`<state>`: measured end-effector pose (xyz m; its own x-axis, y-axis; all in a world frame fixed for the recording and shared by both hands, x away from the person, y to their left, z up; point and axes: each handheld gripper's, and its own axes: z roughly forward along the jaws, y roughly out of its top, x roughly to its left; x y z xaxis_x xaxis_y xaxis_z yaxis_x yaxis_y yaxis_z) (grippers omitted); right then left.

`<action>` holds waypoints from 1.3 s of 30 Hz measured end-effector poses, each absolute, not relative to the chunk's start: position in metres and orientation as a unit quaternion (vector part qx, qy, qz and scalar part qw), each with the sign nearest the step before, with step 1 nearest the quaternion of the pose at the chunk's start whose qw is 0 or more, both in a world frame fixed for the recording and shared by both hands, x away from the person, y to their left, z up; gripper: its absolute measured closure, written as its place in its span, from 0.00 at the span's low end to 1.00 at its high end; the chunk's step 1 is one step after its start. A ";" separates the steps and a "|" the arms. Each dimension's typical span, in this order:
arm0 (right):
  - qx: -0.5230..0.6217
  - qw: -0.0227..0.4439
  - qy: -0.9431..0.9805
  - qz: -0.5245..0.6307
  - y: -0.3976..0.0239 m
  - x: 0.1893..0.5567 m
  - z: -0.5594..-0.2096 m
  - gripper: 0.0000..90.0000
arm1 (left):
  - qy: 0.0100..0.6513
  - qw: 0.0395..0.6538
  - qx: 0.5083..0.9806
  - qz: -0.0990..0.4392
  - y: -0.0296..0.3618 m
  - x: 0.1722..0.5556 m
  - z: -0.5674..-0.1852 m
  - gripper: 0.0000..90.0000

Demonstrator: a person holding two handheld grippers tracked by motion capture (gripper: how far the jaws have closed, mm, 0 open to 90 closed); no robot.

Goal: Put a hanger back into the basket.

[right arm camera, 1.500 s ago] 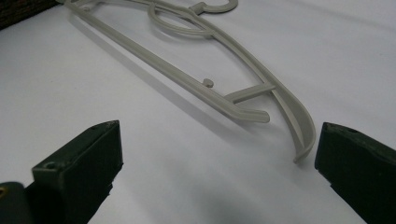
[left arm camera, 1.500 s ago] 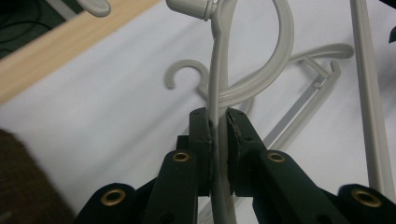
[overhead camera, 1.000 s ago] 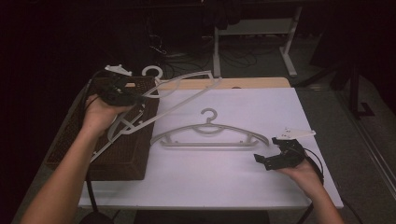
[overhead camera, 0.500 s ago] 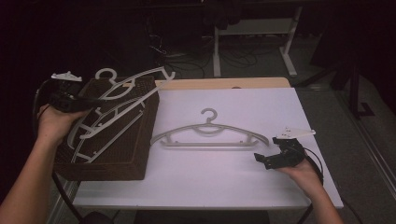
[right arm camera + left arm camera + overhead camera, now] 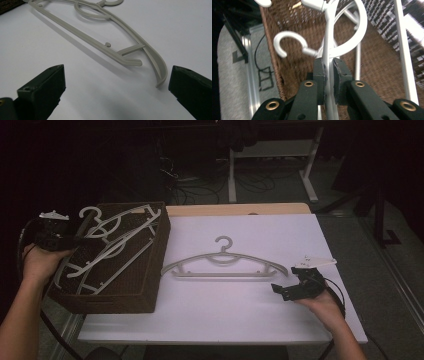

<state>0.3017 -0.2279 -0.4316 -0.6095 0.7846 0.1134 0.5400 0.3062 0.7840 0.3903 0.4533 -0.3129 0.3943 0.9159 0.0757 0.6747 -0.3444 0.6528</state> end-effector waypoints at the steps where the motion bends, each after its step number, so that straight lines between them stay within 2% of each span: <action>1: 0.417 0.147 0.795 0.416 -0.228 0.302 -0.431 0.01 | 0.508 0.269 0.789 0.217 0.455 0.394 -0.318 0.91; 15: 0.421 0.149 0.790 0.420 -0.228 0.302 -0.428 0.01 | 0.518 0.221 0.800 0.208 0.452 0.413 -0.347 0.89; 18: 0.418 0.149 0.792 0.420 -0.227 0.303 -0.428 0.01 | 0.526 0.234 0.790 0.209 0.457 0.411 -0.347 0.74; 27: 0.415 0.147 0.793 0.421 -0.227 0.302 -0.429 0.01 | 0.521 0.303 0.775 0.191 0.452 0.401 -0.337 0.52; 39: 0.412 0.147 0.795 0.420 -0.227 0.301 -0.428 0.01 | 0.467 0.401 0.775 0.142 0.402 0.395 -0.319 0.42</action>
